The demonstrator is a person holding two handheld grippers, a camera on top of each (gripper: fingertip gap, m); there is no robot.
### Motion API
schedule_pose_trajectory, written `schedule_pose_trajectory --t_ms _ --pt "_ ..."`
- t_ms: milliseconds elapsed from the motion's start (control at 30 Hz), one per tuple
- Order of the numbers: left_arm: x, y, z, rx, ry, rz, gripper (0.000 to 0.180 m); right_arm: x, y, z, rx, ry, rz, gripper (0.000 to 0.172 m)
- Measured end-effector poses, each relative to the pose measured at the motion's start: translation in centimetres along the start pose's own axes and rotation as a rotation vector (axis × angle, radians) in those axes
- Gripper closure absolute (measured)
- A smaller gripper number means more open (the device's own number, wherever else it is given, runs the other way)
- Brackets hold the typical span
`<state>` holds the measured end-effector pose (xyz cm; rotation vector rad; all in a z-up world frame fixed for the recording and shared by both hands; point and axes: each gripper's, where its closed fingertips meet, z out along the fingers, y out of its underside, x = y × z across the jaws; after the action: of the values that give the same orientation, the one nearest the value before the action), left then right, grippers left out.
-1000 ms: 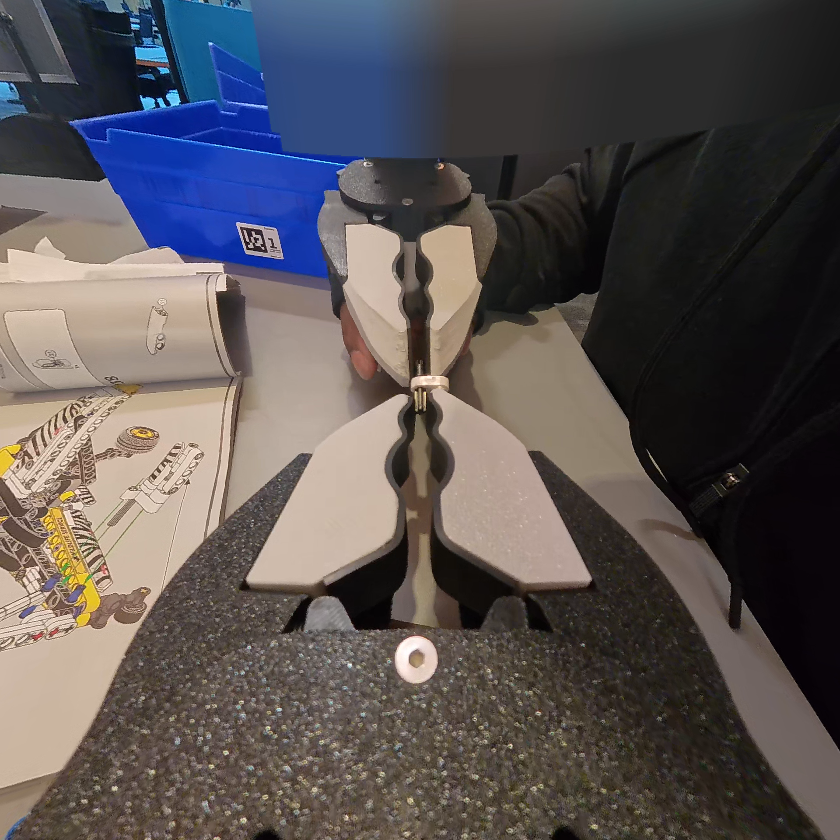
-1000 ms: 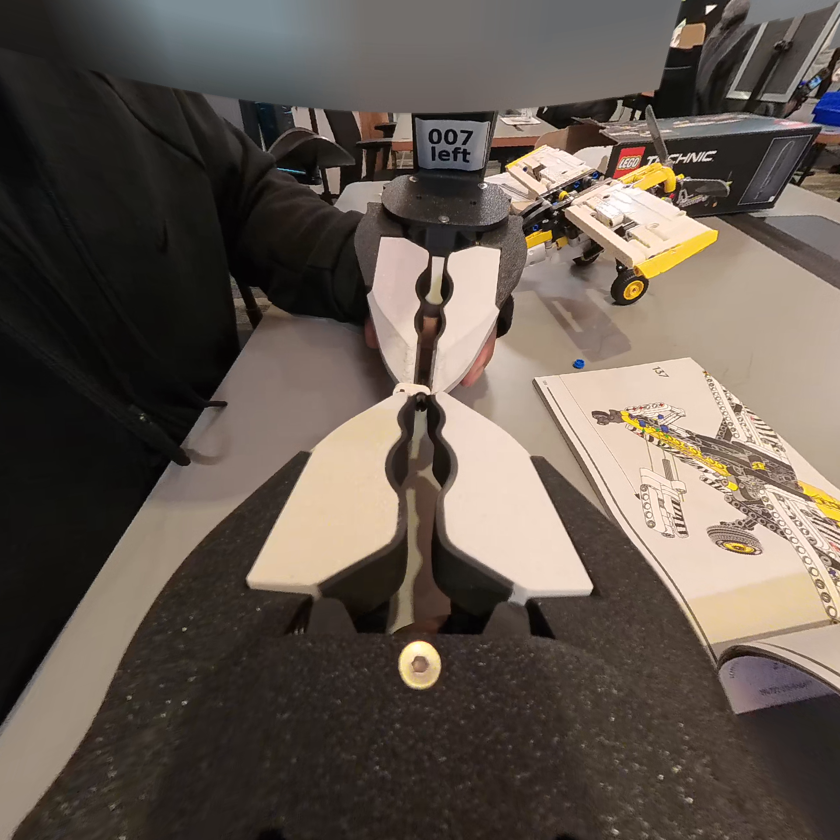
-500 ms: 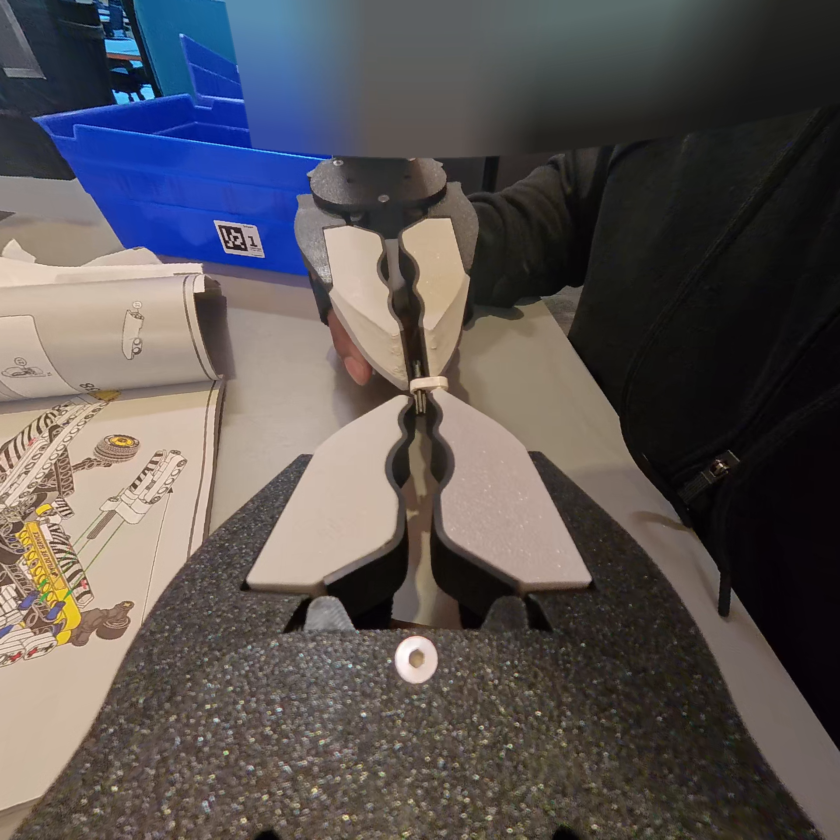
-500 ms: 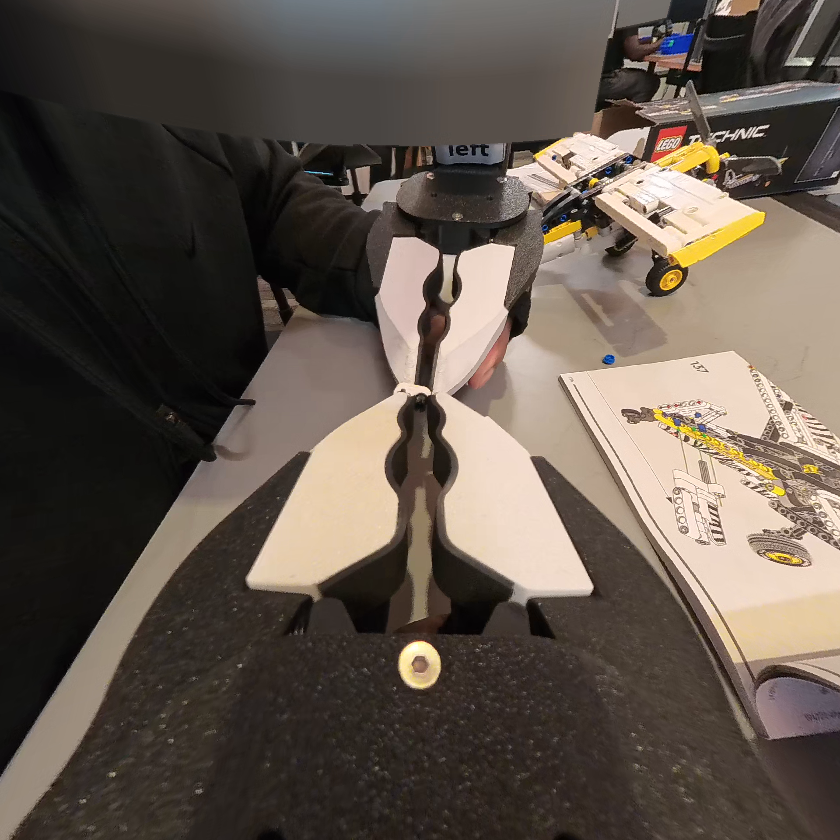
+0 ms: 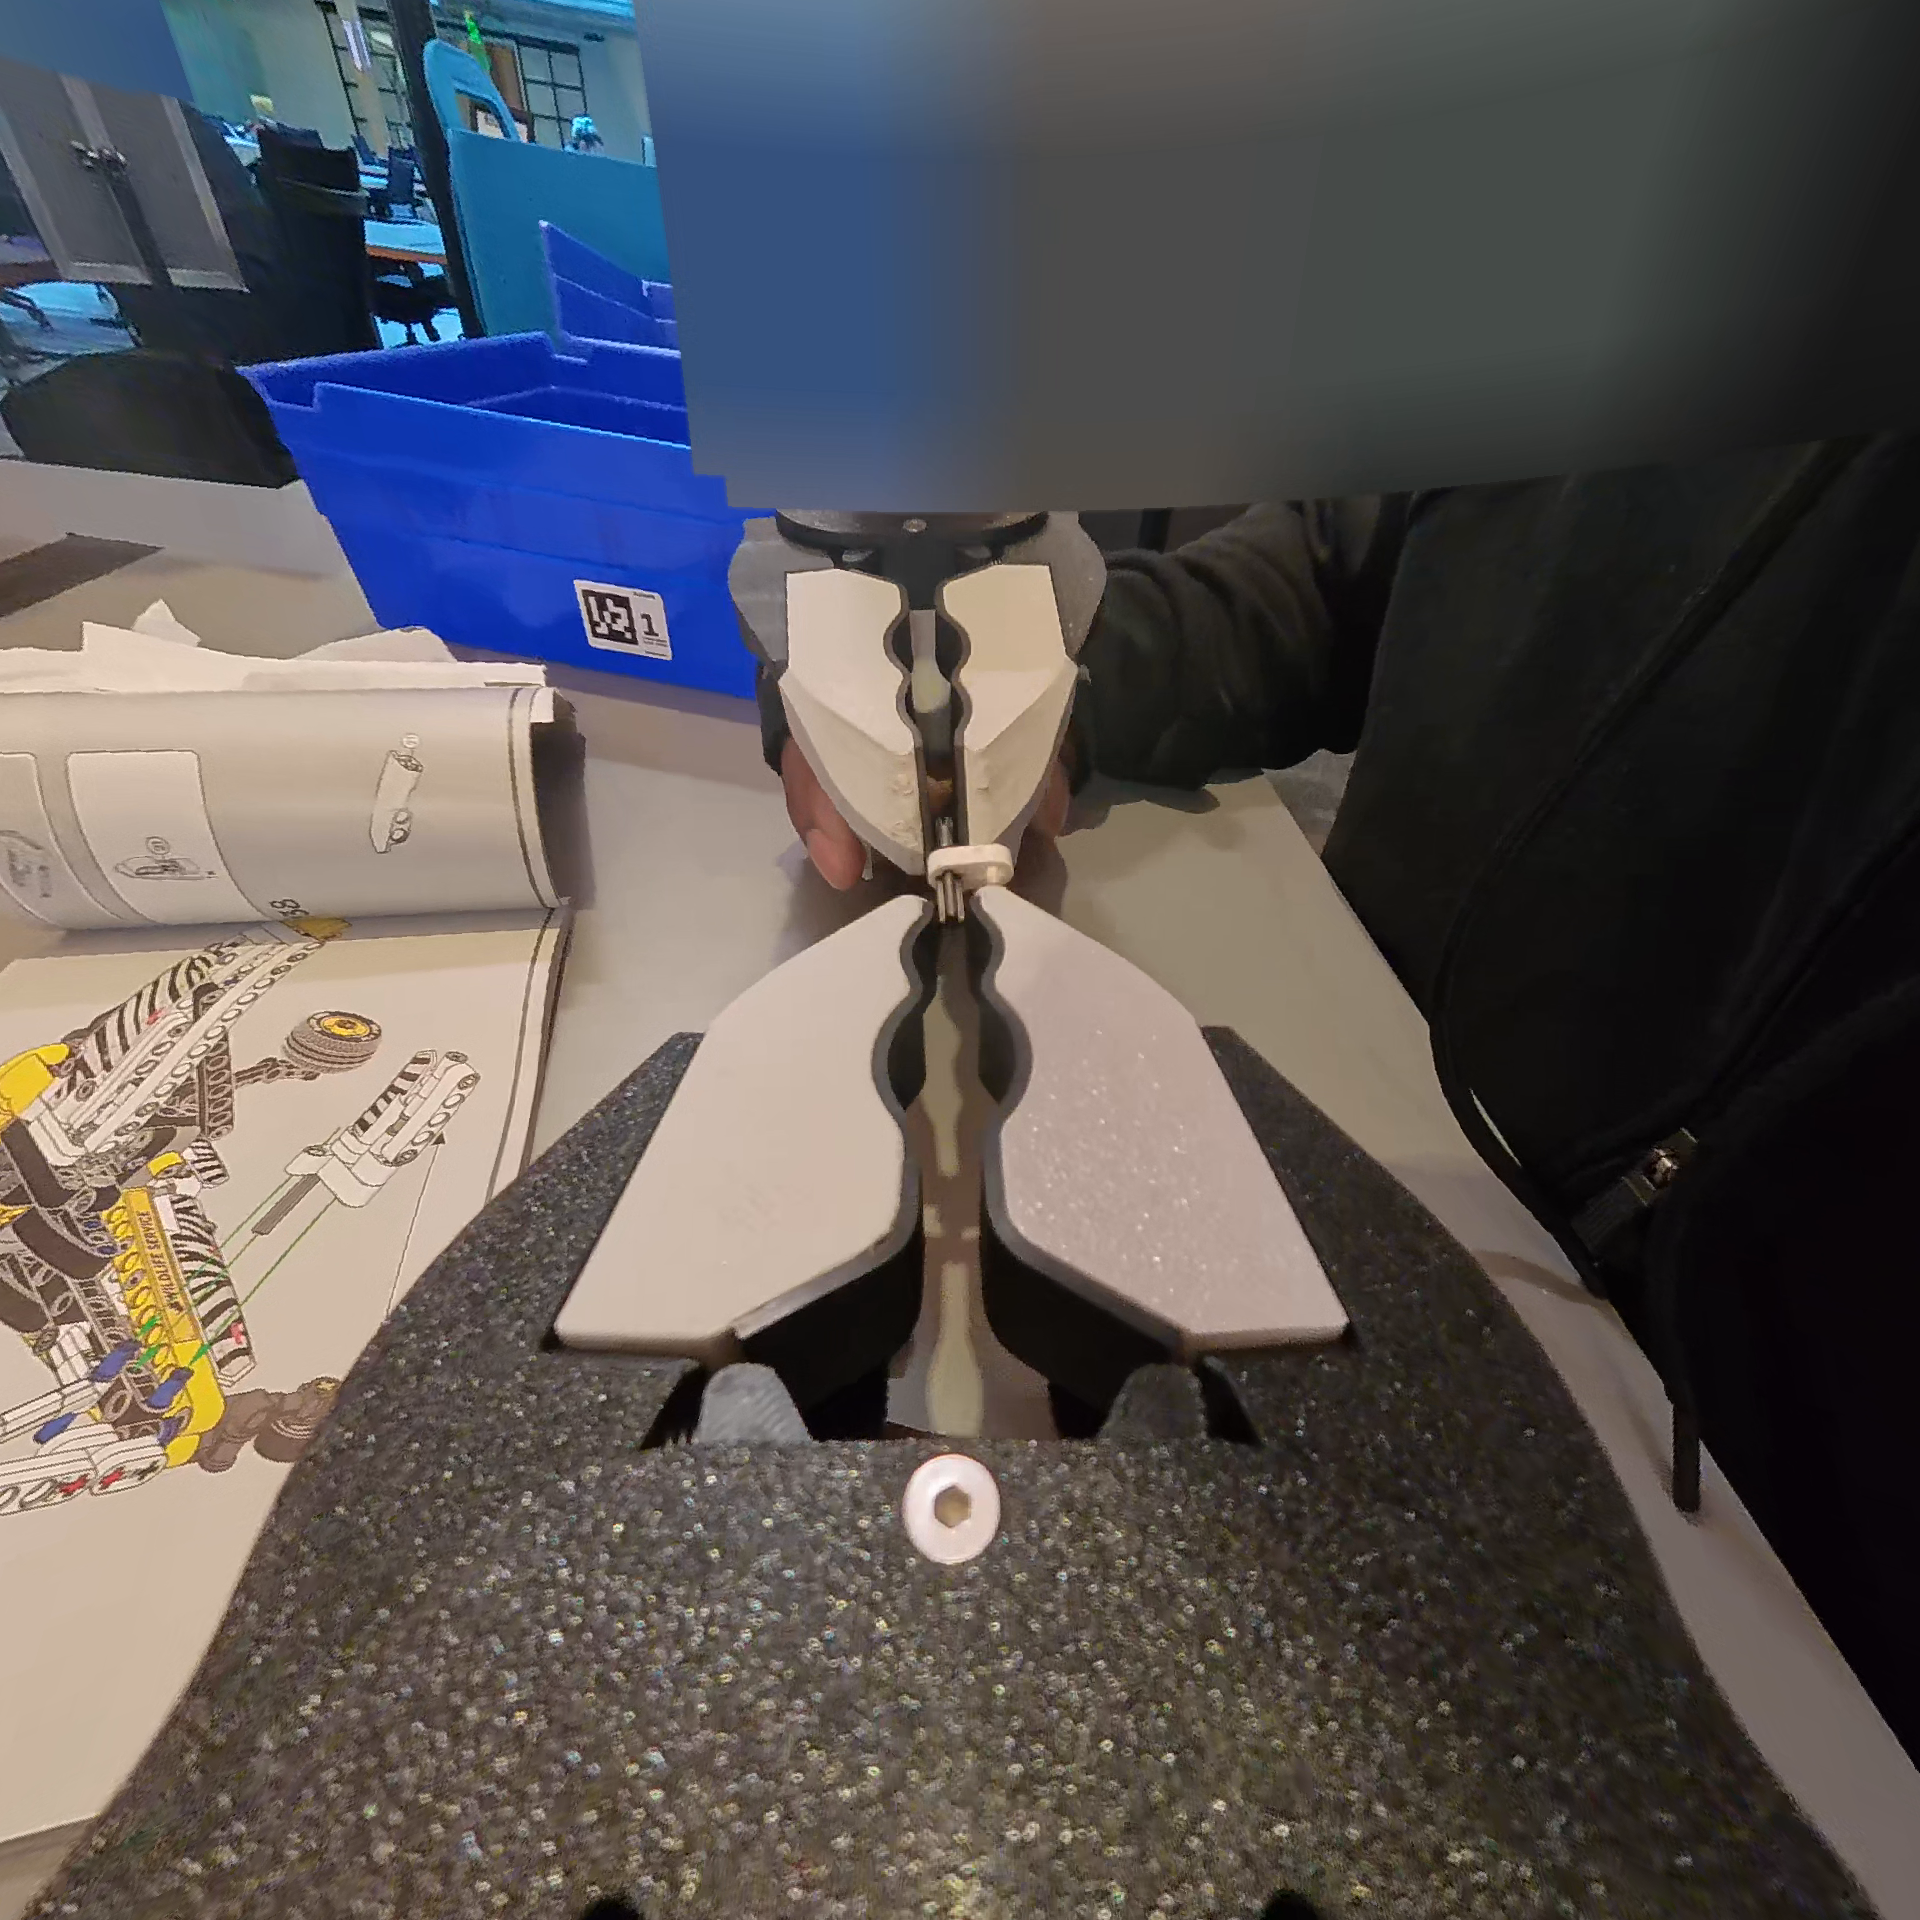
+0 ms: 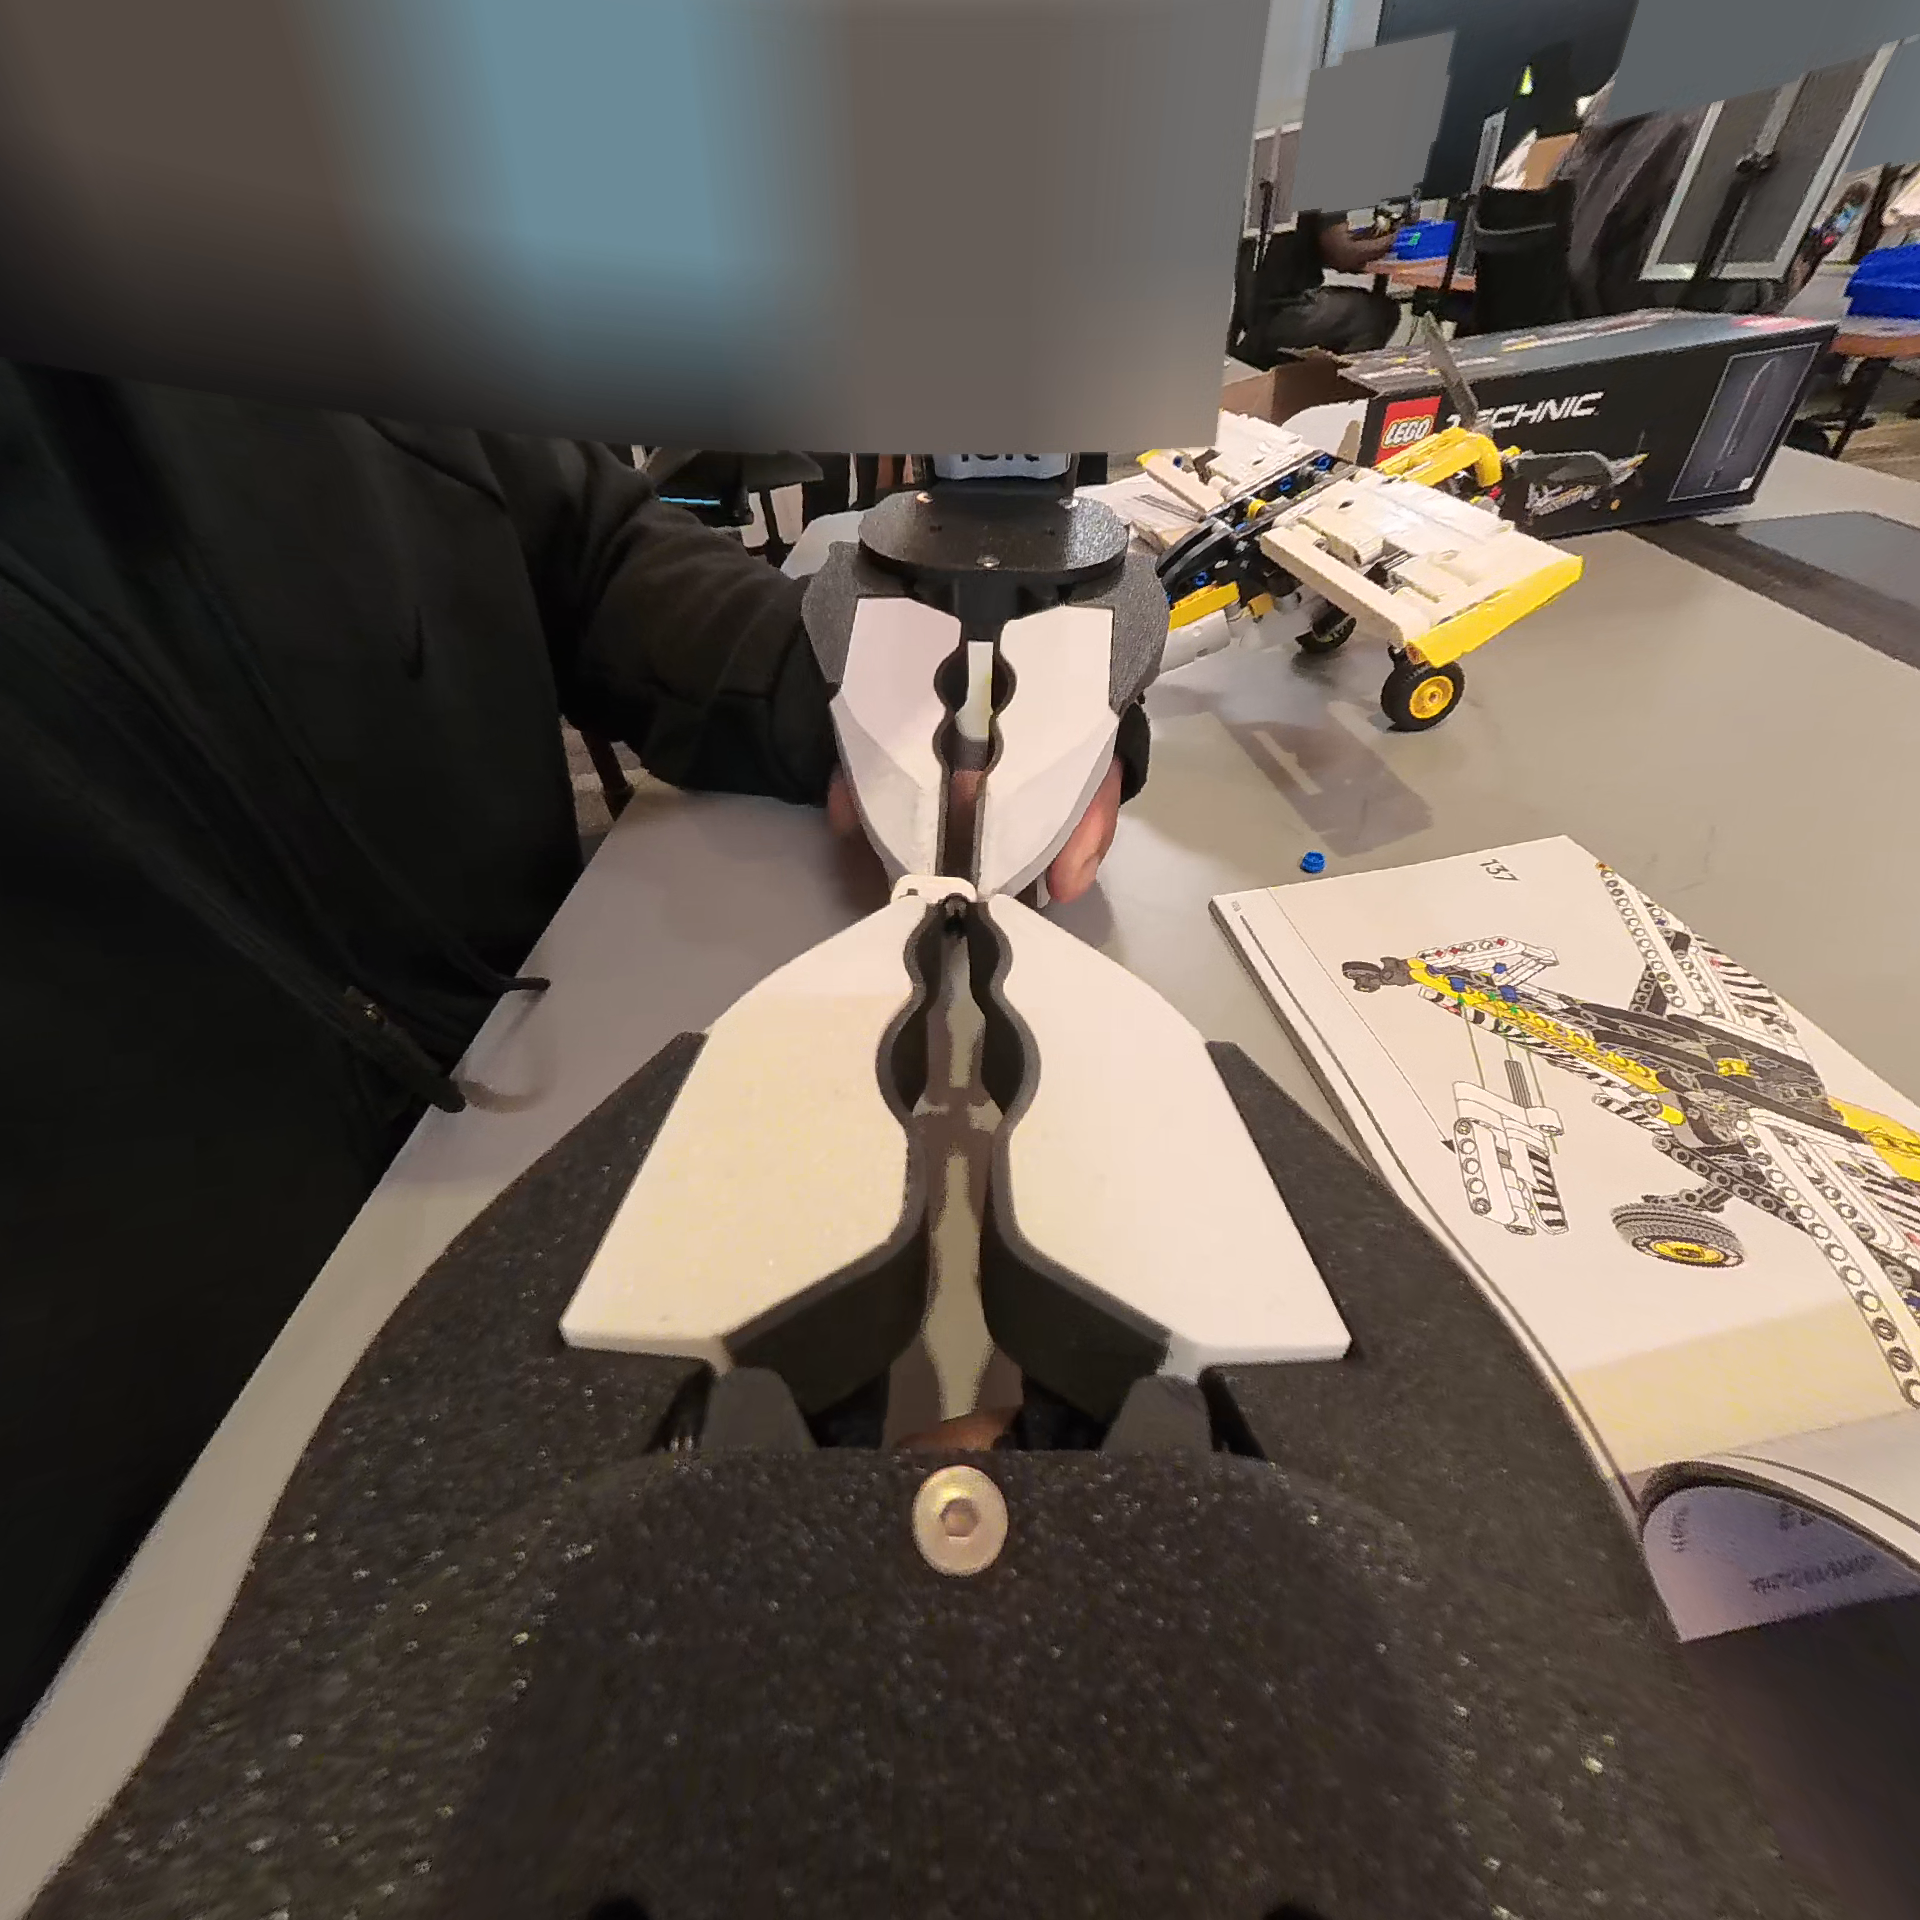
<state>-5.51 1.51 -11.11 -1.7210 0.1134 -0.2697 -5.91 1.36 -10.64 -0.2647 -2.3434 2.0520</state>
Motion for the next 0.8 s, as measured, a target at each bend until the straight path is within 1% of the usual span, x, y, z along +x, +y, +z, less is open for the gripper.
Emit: schedule_pose_trajectory --t_ms 200,500,567,633,667,700,733,767,800 --pt "-0.2 -0.2 -0.1 0.013 -0.011 -0.006 0.176 0.1 -0.2 -0.1 0.012 0.009 -0.003 0.167" --pt "-0.1 -0.2 -0.2 0.018 -0.026 0.02 0.178 0.0 -0.1 0.1 0.006 0.027 -0.053 0.167" --pt "-0.2 -0.4 -0.3 0.029 -0.032 0.016 0.178 0.1 0.2 0.2 -0.016 0.032 -0.058 0.168" --pt "0.1 -0.9 -0.1 0.064 -0.011 -0.006 0.178 -0.4 1.2 0.8 -0.096 0.024 -0.097 0.168" --pt "0.2 -0.6 0.4 0.039 -0.016 -0.012 0.179 -0.7 1.8 1.3 -0.147 0.024 -0.139 0.167" --pt "-0.1 -0.4 0.5 0.018 -0.031 -0.012 0.18 -0.7 2.1 1.5 -0.165 0.046 -0.164 0.165" --pt "-0.4 -0.4 0.3 0.018 -0.045 -0.023 0.18 -0.4 2.0 1.5 -0.163 0.066 -0.155 0.165" --pt "-0.6 -0.4 0.2 0.019 -0.061 -0.023 0.18 -0.3 1.8 1.4 -0.146 0.067 -0.134 0.17" --pt "-0.7 0.0 0.2 -0.008 -0.068 -0.004 0.18 -0.2 1.4 1.3 -0.12 0.067 -0.114 0.172"
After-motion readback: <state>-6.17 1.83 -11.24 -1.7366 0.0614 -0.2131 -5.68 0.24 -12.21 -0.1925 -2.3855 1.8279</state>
